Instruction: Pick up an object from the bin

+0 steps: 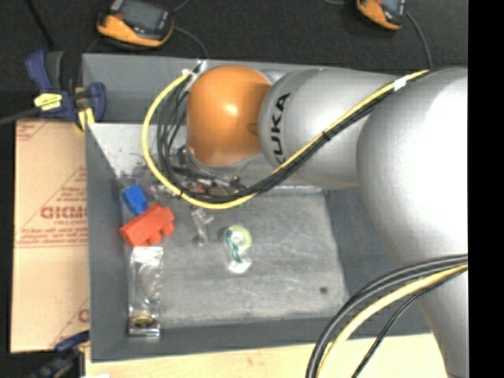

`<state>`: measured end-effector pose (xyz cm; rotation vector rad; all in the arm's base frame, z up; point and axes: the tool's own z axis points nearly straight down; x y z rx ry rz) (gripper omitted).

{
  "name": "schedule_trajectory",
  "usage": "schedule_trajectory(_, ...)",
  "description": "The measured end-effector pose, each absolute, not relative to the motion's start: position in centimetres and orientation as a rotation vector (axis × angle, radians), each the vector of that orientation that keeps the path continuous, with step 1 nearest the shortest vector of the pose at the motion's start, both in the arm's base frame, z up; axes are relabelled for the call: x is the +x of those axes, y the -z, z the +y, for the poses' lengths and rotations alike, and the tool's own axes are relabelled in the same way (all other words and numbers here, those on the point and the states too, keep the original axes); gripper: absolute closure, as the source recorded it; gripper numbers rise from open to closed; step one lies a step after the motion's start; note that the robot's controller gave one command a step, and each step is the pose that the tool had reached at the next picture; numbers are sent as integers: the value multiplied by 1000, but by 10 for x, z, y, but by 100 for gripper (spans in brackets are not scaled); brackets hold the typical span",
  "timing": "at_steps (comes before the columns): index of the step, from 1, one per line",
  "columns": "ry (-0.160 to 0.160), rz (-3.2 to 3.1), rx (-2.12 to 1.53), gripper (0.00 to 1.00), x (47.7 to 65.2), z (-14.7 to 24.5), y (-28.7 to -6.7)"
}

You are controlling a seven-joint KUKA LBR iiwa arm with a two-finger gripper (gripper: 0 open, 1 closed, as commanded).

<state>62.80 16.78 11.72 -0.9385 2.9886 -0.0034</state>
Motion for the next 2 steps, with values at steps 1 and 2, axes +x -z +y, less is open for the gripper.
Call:
schedule_trajectory(1,4,2616,-1718,0,597,192,-77)
schedule_trajectory(2,6,2516,-1864,0,651,233,-74)
